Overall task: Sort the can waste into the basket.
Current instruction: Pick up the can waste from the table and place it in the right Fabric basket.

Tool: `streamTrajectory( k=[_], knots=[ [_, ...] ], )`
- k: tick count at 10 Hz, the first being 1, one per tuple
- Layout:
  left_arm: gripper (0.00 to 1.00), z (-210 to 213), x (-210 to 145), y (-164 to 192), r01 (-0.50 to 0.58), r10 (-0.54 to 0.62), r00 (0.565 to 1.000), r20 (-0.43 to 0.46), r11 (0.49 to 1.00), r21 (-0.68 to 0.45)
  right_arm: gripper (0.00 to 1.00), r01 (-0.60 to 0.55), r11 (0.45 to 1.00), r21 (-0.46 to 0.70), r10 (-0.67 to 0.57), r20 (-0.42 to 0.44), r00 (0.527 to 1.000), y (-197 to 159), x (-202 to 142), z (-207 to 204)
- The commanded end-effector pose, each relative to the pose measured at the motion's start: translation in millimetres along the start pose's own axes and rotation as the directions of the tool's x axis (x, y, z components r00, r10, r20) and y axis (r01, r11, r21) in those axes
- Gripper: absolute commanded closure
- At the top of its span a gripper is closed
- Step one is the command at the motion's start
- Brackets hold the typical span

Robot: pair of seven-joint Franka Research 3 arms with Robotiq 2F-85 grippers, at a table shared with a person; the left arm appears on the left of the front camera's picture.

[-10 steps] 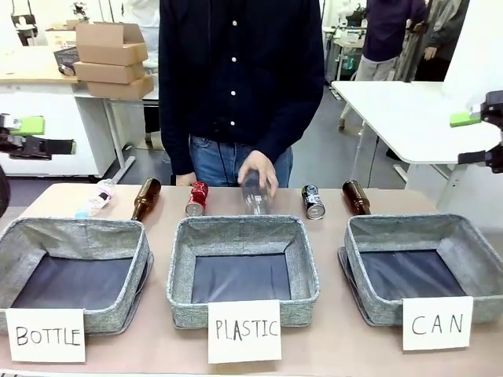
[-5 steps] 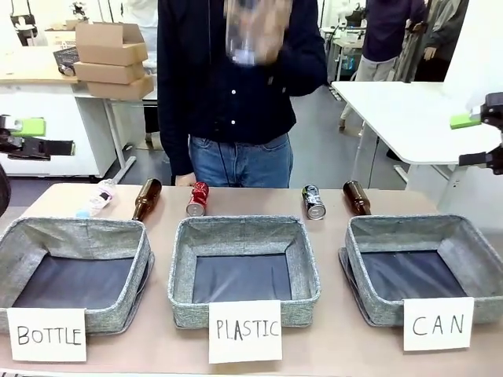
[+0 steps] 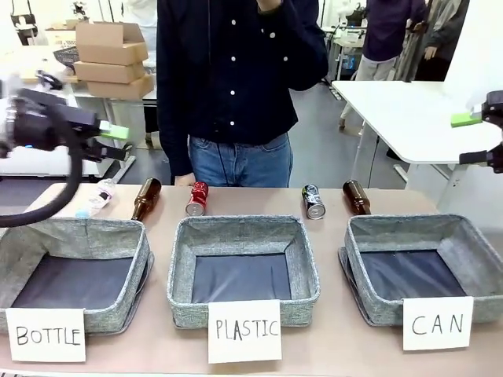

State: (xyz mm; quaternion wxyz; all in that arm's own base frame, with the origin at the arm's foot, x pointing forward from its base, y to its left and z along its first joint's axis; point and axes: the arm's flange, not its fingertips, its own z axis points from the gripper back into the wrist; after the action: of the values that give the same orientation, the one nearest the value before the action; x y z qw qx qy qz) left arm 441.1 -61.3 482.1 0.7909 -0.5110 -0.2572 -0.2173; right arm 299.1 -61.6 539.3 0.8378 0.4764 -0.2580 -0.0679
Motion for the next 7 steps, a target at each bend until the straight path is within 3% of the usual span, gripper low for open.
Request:
streamTrajectory(
  k=[1, 2, 3, 7],
  knots=[
    [0.00, -26.2, 44.7, 20.9, -0.046, 0.042, 0.998, 0.039, 0.994, 0.100, 0.00, -0.028, 0.999, 0.023, 0.028, 0.010, 1.000, -0.6, 4.0, -2.4],
    [0.00, -34.3, 49.7, 22.5, -0.133, 0.133, 0.991, 0.013, 0.991, 0.007, 0.00, -0.028, 0.999, 0.023, 0.028, 0.010, 1.000, -0.6, 4.0, -2.4],
    [0.00, -23.3, 21.1, 14.3, -0.018, 0.018, 1.000, 0.003, 0.998, 0.058, 0.00, -0.028, 0.999, 0.023, 0.028, 0.010, 1.000, -0.6, 4.0, -2.4],
    [0.00, -23.3, 21.1, 14.3, -0.018, 0.018, 1.000, 0.003, 0.998, 0.058, 0.00, -0.028, 0.999, 0.023, 0.028, 0.010, 1.000, -0.6, 4.0, -2.4]
  ],
)
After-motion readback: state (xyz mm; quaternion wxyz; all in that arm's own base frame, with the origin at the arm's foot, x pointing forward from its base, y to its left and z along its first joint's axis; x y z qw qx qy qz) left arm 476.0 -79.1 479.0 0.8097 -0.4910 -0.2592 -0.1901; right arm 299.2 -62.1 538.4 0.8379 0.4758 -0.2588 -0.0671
